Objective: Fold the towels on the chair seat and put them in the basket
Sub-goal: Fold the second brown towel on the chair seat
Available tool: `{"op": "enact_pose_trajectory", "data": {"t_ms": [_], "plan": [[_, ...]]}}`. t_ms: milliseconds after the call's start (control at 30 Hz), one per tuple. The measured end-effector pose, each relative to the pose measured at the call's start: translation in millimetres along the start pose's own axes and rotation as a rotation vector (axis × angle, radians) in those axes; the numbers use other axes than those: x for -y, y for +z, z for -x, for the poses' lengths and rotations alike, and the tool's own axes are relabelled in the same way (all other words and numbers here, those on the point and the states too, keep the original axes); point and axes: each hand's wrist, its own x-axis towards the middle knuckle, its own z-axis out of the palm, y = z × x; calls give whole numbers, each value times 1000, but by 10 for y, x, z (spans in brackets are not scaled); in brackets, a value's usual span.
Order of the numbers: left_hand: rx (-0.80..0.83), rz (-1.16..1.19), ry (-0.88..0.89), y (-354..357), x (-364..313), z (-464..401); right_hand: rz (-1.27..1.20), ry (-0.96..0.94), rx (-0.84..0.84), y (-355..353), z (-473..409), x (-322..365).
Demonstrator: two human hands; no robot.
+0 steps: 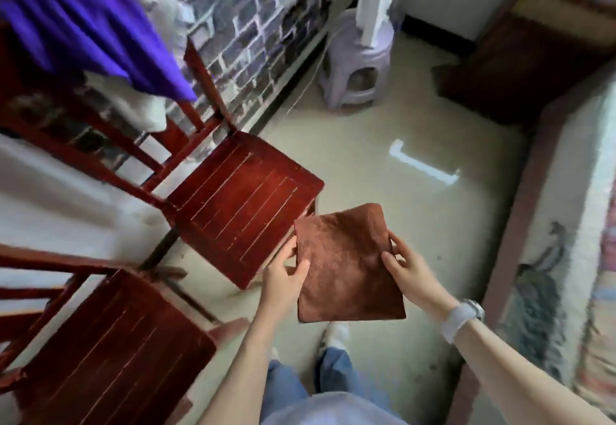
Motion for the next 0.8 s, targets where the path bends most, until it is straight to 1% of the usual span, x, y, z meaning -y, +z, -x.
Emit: {"op": "enact_pose_trajectory", "data": {"t_ms": [167, 300, 367, 467, 700, 800], "plan": [[136, -52, 113, 841, -973, -592, -142, -20, -227, -1094, -107, 81], [239, -83, 167, 1441, -1664, -1073, -232, -21, -351, -1777, -374, 196], [281, -129, 209, 1718, -1964, -1366, -232, -29, -394, -2114, -611, 273], [292, -156, 276, 2153, -2421, -1895, -229, -41, -447, -2650, -1116, 433], [326, -171, 281, 3088, -3550, -3085, -227, -14, -526, -3836, -2248, 919], [381, -191, 312, 3469, -4009, -3474, -248, -13, -564, -4302, -2606, 1042]]}}
